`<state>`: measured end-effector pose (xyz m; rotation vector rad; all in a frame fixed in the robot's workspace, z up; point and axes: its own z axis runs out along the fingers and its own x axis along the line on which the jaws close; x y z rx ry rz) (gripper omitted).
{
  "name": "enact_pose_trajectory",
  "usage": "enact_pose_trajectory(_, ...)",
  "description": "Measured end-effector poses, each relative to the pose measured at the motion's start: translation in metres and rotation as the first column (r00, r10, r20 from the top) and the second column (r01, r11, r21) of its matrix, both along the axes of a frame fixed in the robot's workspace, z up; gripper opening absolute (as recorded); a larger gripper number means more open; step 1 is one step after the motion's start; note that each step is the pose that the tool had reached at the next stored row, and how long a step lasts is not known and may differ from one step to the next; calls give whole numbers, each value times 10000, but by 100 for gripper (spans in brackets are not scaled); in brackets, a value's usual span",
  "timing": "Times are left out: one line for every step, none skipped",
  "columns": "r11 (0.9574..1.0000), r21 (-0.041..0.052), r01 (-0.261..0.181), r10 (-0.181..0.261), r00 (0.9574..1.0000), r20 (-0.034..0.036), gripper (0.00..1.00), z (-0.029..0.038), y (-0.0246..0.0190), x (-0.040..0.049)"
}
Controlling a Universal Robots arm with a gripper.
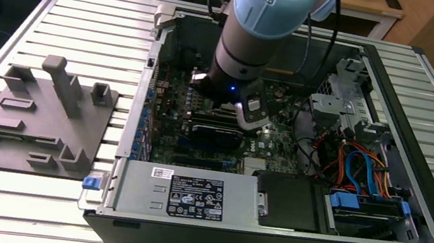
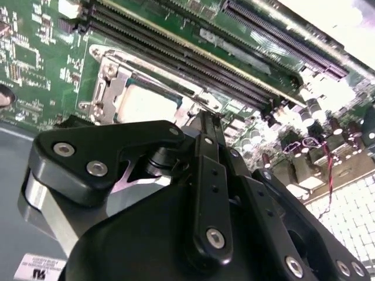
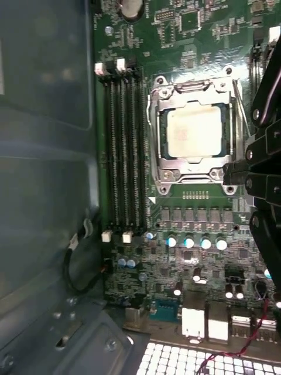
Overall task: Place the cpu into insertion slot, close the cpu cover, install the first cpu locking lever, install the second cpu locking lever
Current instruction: 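Install the second cpu locking lever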
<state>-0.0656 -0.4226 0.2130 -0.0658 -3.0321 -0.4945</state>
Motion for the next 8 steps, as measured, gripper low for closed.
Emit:
enact_pose_trajectory(9999, 146, 1, -1, 10000, 0, 10, -1, -5, 0)
enact_pose_trajectory(9995, 318, 3, -4, 10000, 2, 10, -2, -7, 0)
enact_pose_trajectory(9988, 482, 6, -6, 10000, 0, 10, -1, -10, 0)
enact_pose_trajectory(9981, 609, 9, -9, 10000, 1, 10, -2, -10, 0)
enact_pose_trajectory(9978, 660, 11, -11, 10000, 0, 10, -2, -10, -1)
enact_pose_trajectory(9977, 673, 11, -11, 10000, 1, 10, -1, -10, -1)
enact_pose_trajectory(9977, 678, 11, -11, 10000, 0, 10, -2, -10, 0)
enact_pose_trajectory(9977, 680, 10, -10, 10000, 0, 10, -2, -10, 0)
